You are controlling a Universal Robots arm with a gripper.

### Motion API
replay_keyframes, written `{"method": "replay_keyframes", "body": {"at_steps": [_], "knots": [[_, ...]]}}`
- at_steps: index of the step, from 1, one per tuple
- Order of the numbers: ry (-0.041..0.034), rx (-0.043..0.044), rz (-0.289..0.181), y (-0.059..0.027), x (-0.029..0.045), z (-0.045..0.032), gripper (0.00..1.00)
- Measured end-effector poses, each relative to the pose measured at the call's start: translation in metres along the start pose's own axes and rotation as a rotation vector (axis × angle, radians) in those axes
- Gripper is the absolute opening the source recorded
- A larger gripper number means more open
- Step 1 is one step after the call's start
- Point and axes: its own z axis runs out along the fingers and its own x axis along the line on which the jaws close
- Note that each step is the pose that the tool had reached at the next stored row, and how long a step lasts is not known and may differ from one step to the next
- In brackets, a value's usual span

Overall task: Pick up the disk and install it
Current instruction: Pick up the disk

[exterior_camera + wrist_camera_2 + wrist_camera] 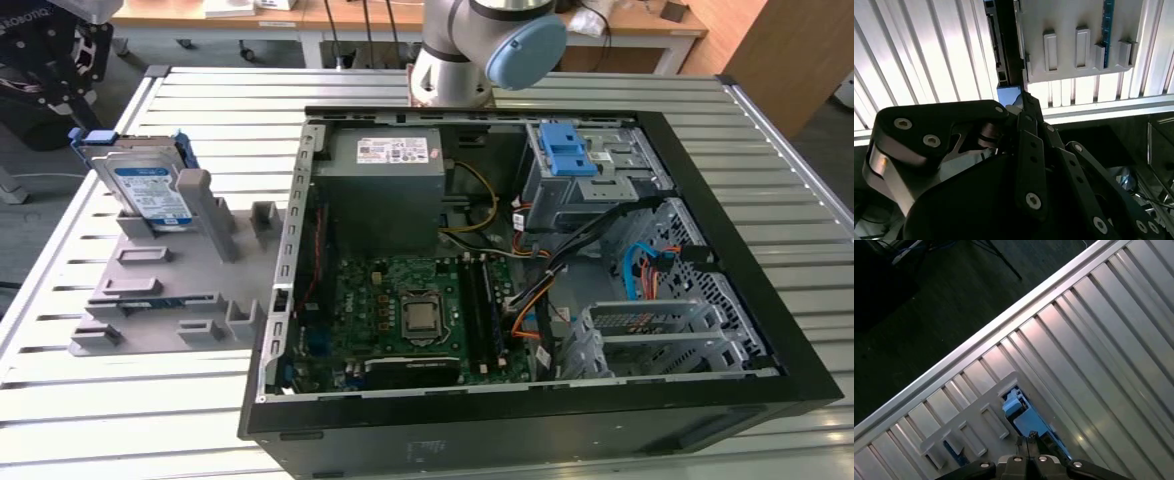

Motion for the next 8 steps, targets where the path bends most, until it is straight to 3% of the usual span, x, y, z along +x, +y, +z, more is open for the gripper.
{"method": "replay_keyframes", "body": {"at_steps": [8], "knots": [[0.0017, -0.001, -0.124, -0.0001, 0.0, 0.0001, 0.11]]}}
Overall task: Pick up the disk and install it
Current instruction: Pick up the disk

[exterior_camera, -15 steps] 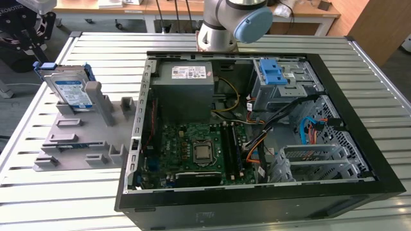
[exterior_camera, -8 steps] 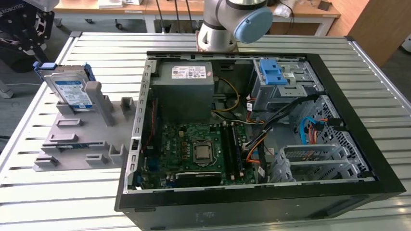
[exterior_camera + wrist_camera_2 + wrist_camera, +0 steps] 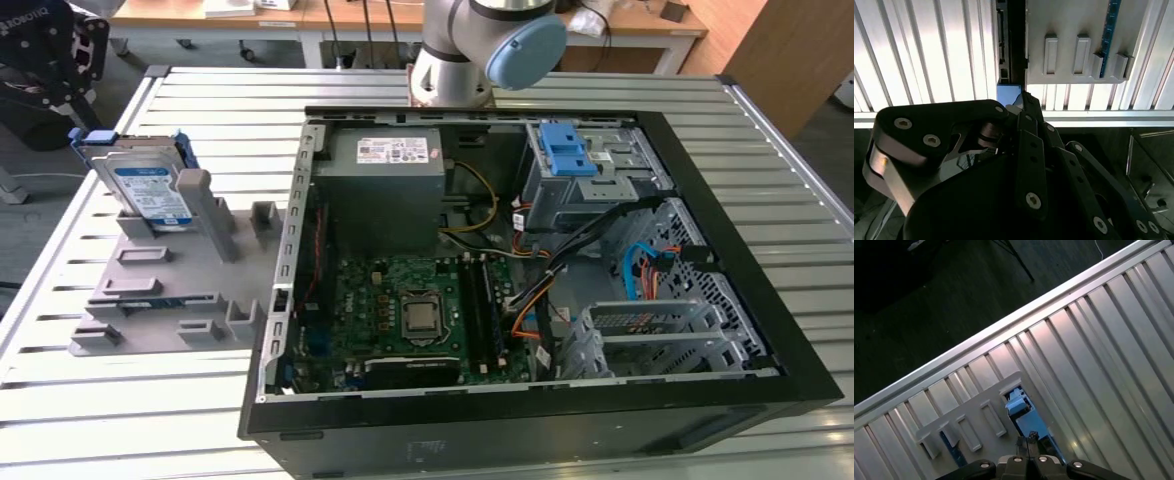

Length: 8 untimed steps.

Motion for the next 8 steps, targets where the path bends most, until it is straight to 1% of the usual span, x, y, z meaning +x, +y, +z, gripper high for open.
{"method": "replay_keyframes", "body": {"at_steps": [4, 8], "knots": [[-0.0001, 0.0009, -0.051, 0.0, 0.0, 0.0001, 0.11], [-0.0017, 0.0041, -0.078, 0.0001, 0.0001, 0.0001, 0.11]]}}
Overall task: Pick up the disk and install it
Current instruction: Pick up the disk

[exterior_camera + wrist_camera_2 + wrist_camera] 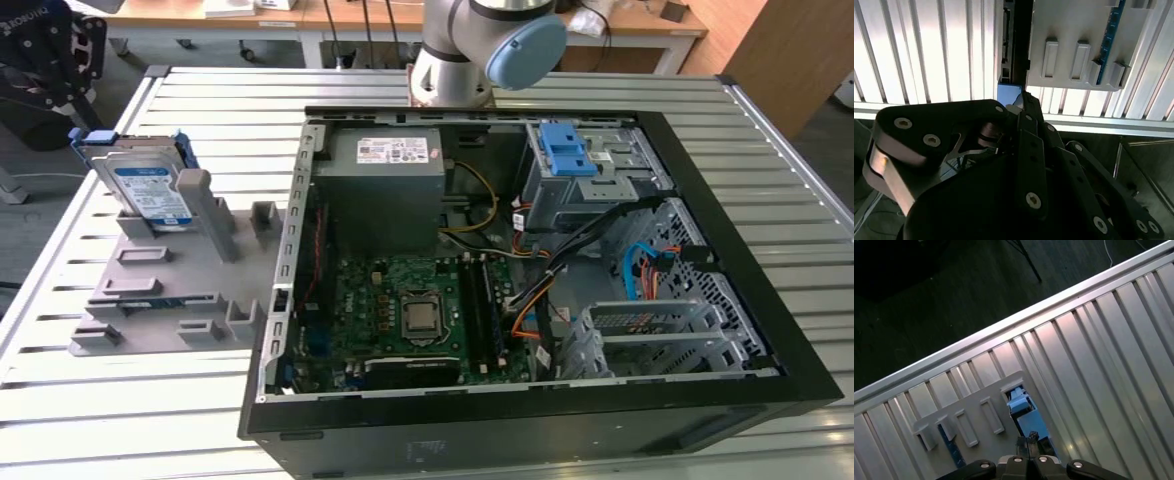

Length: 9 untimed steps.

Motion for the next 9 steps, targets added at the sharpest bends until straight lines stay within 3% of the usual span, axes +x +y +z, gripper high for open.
{"method": "replay_keyframes", "body": {"at_steps": [9], "knots": [[0.0007, -0.0005, -0.131, 0.0001, 0.0, 0.0005, 0.11]]}}
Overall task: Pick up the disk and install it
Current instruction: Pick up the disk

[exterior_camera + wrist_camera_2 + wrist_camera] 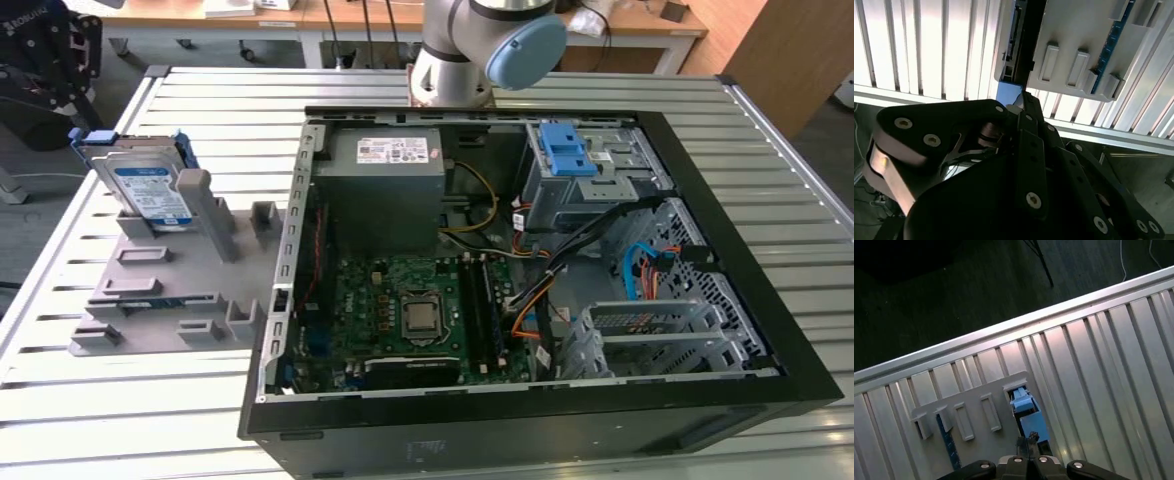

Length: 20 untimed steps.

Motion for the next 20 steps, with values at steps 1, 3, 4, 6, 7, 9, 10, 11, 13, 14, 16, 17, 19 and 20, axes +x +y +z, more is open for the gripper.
{"method": "replay_keyframes", "body": {"at_steps": [1, 3, 4, 6, 7, 9, 10, 11, 13, 14, 16, 17, 19, 20], "knots": [[0.0002, -0.0003, -0.02, 0.0, 0.0, 0.0002, 0.11], [0.0003, -0.0004, -0.056, 0.0, 0.0, 0.0005, 0.11], [0.0005, -0.0005, -0.074, 0.0, 0.0, 0.0007, 0.11], [0.0007, -0.0007, -0.11, 0.0, 0.0, 0.001, 0.11], [0.0008, -0.0009, -0.128, 0.0, 0.0, 0.0012, 0.11], [0.0012, -0.0014, -0.165, 0.0, 0.0, 0.0015, 0.11], [0.0013, -0.0017, -0.183, 0.0, 0.0, 0.0016, 0.11], [0.0013, -0.002, -0.198, 0.0, 0.0, 0.0017, 0.11], [0.0014, -0.0023, -0.222, -0.0001, 0.0, 0.0019, 0.11], [0.0014, -0.0024, -0.225, 0.0, 0.0, 0.0019, 0.11], [0.0015, -0.0025, -0.226, 0.0, 0.0, 0.0019, 0.11], [0.0015, -0.0024, -0.226, 0.0, 0.0, 0.0019, 0.11], [0.0015, -0.0024, -0.226, 0.0, 0.0, 0.0019, 0.23], [0.0015, -0.0024, -0.227, 0.0, 0.0, 0.0019, 0.23]]}}
